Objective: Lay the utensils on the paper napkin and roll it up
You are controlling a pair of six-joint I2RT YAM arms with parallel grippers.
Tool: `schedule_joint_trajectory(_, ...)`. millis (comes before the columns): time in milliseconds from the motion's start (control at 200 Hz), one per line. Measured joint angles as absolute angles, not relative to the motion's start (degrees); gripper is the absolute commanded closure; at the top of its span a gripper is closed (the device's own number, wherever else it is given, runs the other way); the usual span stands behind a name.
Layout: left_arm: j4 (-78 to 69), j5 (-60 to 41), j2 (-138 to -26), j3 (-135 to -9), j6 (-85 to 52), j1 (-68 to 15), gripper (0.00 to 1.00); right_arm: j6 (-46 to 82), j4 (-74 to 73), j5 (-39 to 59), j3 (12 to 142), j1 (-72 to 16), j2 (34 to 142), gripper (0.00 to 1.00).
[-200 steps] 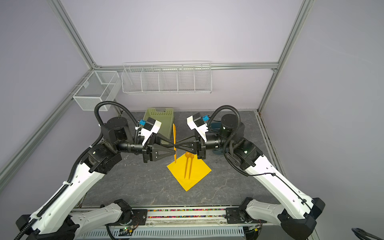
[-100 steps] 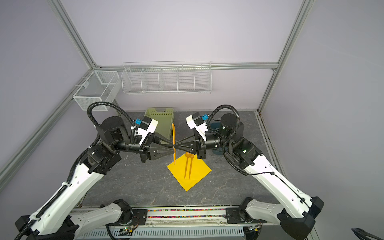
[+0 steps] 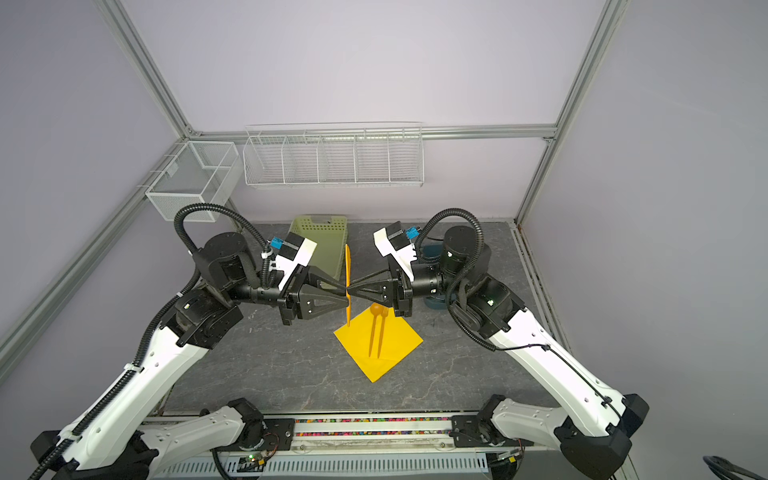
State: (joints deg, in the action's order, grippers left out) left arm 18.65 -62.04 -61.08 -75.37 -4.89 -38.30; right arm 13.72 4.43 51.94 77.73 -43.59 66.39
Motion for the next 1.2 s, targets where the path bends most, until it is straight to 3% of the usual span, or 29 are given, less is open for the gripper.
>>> schedule_joint_trajectory(640, 18.65, -63.02, -61.3, -75.31, -4.93, -38.3, 0.9, 14.09, 4.49, 51.7, 77.78, -43.59, 66.37, 0.93)
schedule_joint_trajectory(745, 18.65, -62.85, -61.3, -75.26, -4.91, -38.3, 0.91, 13.87, 4.95, 51.24, 77.8, -43.59, 66.26, 0.84)
schedule_joint_trajectory(820, 18.72, -62.61, -61.3, -75.09, -4.84, -38.3, 0.91, 13.5, 5.74, 50.52, 77.82, -43.59, 66.17, 0.69)
schedule_joint_trajectory(895, 18.87, -61.76, -61.28, -75.07, -4.43, -38.3, 0.91, 12.38, 7.22, 49.25, 77.91, -43.57, 65.98, 0.61)
schedule_joint_trajectory(1205, 22.87, -48.73, -62.35, -74.52, -3.92, -38.3, 0.91, 9.17, 16.51, 41.89, 78.02, -37.56, 62.59, 0.6)
